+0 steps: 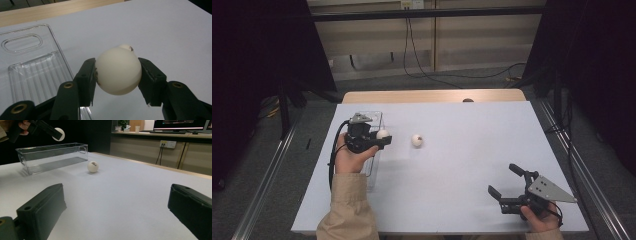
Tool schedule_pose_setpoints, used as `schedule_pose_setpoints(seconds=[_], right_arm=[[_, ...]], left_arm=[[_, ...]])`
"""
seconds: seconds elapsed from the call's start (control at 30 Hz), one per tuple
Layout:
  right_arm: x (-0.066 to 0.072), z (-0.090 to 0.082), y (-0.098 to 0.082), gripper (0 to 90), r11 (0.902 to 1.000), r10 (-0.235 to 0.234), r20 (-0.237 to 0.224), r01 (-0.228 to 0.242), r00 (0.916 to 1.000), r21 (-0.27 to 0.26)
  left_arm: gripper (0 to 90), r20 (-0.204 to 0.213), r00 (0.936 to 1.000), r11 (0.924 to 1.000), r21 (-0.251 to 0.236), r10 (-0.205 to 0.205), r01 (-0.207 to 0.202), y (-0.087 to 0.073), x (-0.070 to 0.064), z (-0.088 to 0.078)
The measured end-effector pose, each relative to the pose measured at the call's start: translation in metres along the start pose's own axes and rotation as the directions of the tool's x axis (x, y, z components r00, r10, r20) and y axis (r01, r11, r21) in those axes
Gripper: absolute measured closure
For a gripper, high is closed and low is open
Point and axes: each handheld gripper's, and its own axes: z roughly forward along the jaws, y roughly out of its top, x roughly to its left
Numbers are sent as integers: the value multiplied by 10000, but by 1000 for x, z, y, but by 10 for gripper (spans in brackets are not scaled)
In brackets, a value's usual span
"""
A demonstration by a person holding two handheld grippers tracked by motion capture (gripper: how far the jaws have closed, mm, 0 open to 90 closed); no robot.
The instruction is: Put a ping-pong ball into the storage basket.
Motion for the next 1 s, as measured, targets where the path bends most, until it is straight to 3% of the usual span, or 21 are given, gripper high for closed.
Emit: schedule_pose_setpoints(seconds=[1.0], right_arm=[[2, 1, 1, 4, 10000, -85, -86, 85, 9999, -9]], left_arm=[[509, -552, 9981, 9995, -162, -263, 254, -6, 14, -14]])
